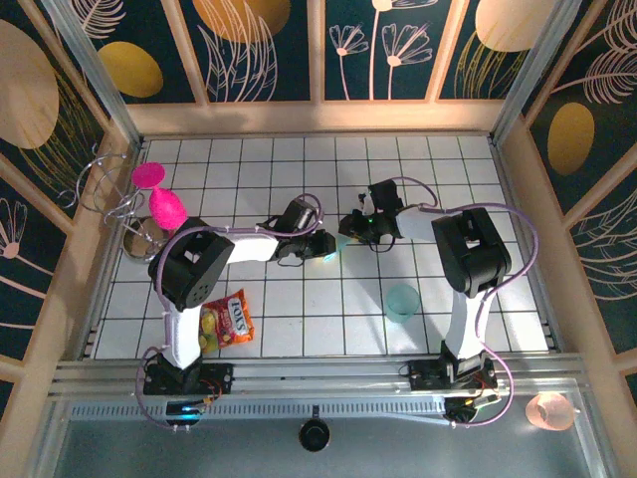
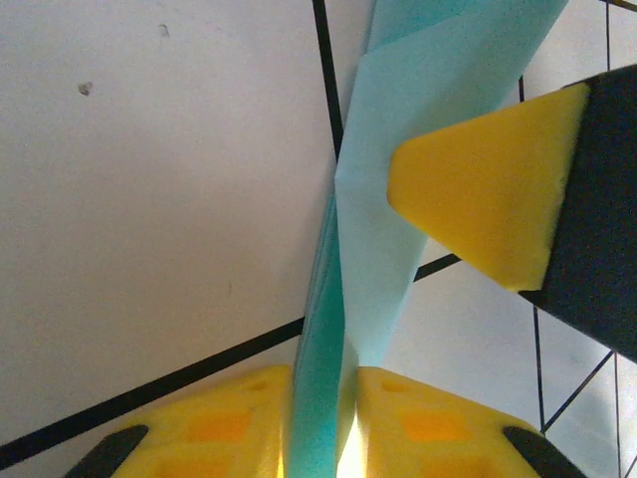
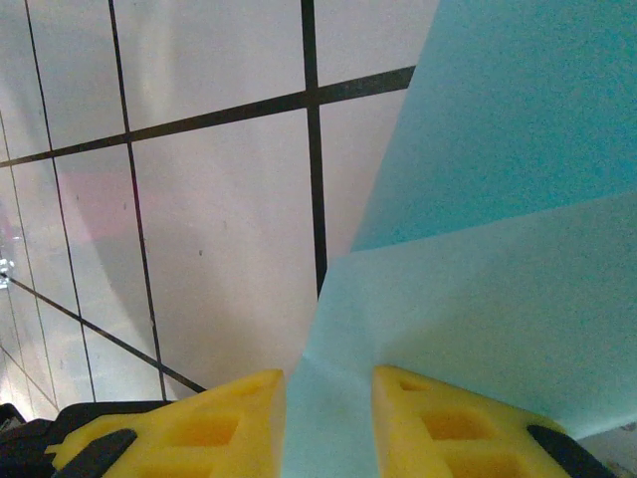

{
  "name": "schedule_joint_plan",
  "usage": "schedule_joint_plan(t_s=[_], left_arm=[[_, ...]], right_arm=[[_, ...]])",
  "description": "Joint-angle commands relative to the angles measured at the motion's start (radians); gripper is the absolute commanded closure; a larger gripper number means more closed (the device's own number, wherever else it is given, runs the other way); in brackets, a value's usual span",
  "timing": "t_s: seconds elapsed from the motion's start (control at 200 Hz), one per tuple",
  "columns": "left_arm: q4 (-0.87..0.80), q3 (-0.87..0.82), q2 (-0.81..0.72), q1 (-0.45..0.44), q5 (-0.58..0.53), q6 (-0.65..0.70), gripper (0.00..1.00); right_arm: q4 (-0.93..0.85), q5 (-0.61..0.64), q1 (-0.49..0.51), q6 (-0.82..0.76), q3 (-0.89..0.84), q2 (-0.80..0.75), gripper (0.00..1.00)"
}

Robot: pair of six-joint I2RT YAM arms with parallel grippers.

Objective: Fold a paper plane with a square sheet of paper (pick it up from the middle)
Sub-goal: Fold the wing for the fifth time at the center of the table.

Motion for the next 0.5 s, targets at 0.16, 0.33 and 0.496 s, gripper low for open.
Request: schedule_joint_plan(t_s=[0.16,0.33,0.496], left_arm=[[-0.089,0.012,-0.067,-0.003,-0.041,0.022,0.71],[-0.098,0.016,-0.065,-0.003,-0.031,0.029,0.77],[-0.094,0.010,-0.068,-0.001,-0.022,0.032,0.83]], right_arm=[[-0.038,-0.013,0.002,-0.026,0.023,0.014,0.71],[-0.035,-0.014,0.001,-0.026,0.020,0.013,0.71],[-0.032,-0.016,0.002,-0.026,0.019,0.013,0.71]])
